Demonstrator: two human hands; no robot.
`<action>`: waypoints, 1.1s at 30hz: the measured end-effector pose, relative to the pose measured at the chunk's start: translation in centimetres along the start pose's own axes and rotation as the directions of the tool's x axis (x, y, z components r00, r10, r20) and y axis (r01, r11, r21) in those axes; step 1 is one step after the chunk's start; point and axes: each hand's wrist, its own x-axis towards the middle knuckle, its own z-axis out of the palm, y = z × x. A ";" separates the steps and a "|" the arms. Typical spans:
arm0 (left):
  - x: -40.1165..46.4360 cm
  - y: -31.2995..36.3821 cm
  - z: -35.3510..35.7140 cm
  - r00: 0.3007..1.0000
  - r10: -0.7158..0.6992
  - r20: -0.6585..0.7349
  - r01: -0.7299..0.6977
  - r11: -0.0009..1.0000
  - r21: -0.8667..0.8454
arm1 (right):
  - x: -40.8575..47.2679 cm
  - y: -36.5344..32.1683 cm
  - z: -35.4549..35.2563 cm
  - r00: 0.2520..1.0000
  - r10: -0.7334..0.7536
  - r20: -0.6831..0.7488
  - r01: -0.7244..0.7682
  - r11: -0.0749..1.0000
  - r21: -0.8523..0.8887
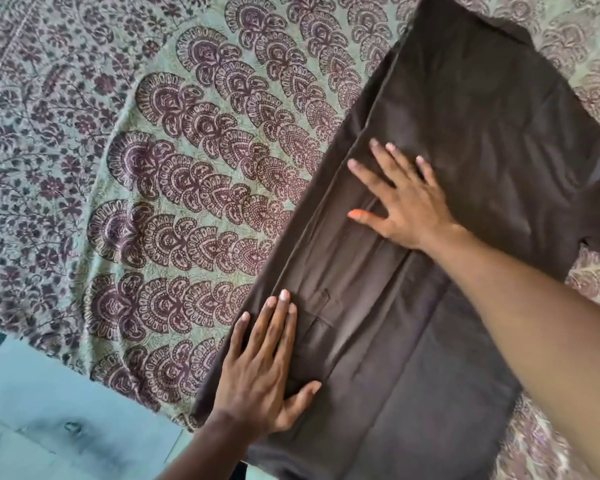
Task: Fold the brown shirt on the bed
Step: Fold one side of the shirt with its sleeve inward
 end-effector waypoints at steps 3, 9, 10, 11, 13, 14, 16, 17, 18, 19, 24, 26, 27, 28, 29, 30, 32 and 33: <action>0.1 0.1 -0.2 1.000 -0.006 0.023 0.006 1.000 -0.004 | 0.6 0.5 -0.5 0.998 0.061 0.026 -0.060 0.998 -0.007; 0.2 0.2 -0.8 1.000 -0.015 0.025 0.016 1.000 -0.026 | -5.9 -5.5 0.3 0.998 -0.055 -0.040 0.057 0.997 0.059; 0.2 0.1 -0.8 1.000 -0.012 0.014 0.012 1.000 -0.021 | -7.6 -6.6 1.0 0.990 -0.139 -0.018 0.139 0.989 0.048; 0.1 0.1 -0.7 1.000 -0.010 0.005 0.010 1.000 -0.017 | -9.1 -7.4 1.7 0.982 -0.190 0.017 0.190 0.982 0.023; -0.1 0.1 -0.6 1.000 -0.008 -0.008 0.008 1.000 -0.011 | -10.3 -7.0 2.6 0.983 -0.177 0.052 0.178 0.984 -0.015; -0.1 0.1 -0.6 1.000 -0.006 -0.016 0.006 1.000 -0.010 | -10.0 -6.1 2.7 0.990 -0.131 0.047 0.132 0.991 -0.011; -0.1 0.2 -0.6 1.000 -0.003 -0.020 0.002 1.000 -0.002 | -8.4 -3.7 2.1 0.999 -0.019 0.034 0.018 1.000 0.020; -0.2 0.2 -0.7 1.000 -0.003 -0.017 0.003 1.000 -0.002 | -7.4 -2.5 1.6 0.999 0.028 0.041 -0.030 0.999 0.037; -0.4 0.3 -0.7 1.000 -0.009 -0.012 0.009 1.000 -0.012 | -6.5 -1.6 1.2 0.997 0.057 0.054 -0.059 0.997 0.044; -0.5 0.4 -0.8 1.000 -0.019 -0.020 0.018 0.999 -0.029 | -5.8 -1.0 0.9 0.995 0.071 0.065 -0.073 0.997 0.040; 3.4 2.3 -2.7 0.948 -0.137 -0.288 0.093 0.983 -0.159 | -5.3 -1.5 1.3 0.998 0.067 0.012 -0.066 0.998 -0.020; 8.2 3.3 -3.7 0.935 -0.134 -0.328 0.071 0.978 -0.198 | -5.4 -1.4 1.5 0.997 0.083 -0.010 -0.083 0.996 -0.022; 10.7 3.6 -4.2 0.938 -0.117 -0.325 0.053 0.978 -0.202 | -5.4 -1.4 1.5 0.996 0.085 -0.011 -0.085 0.996 -0.009; 13.2 3.8 -4.6 0.945 -0.092 -0.314 0.033 0.981 -0.189 | -5.4 -1.3 1.4 0.996 0.089 -0.010 -0.089 0.996 0.007; 15.4 3.8 -4.7 0.951 -0.064 -0.303 0.015 0.987 -0.161 | -5.4 -1.2 1.4 0.995 0.102 -0.010 -0.102 0.995 0.022; 17.0 3.7 -4.5 0.956 -0.040 -0.292 0.002 0.992 -0.128 | -5.5 -1.1 1.5 0.993 0.121 -0.016 -0.120 0.992 0.031; 18.9 3.4 -3.6 0.968 -0.014 -0.250 -0.002 0.998 -0.063 | -5.6 -0.8 1.7 0.987 0.155 -0.046 -0.154 0.988 0.032; 19.0 3.2 -3.2 0.973 -0.010 -0.233 0.001 0.999 -0.036 | -5.6 -0.6 1.7 0.984 0.168 -0.060 -0.167 0.986 0.024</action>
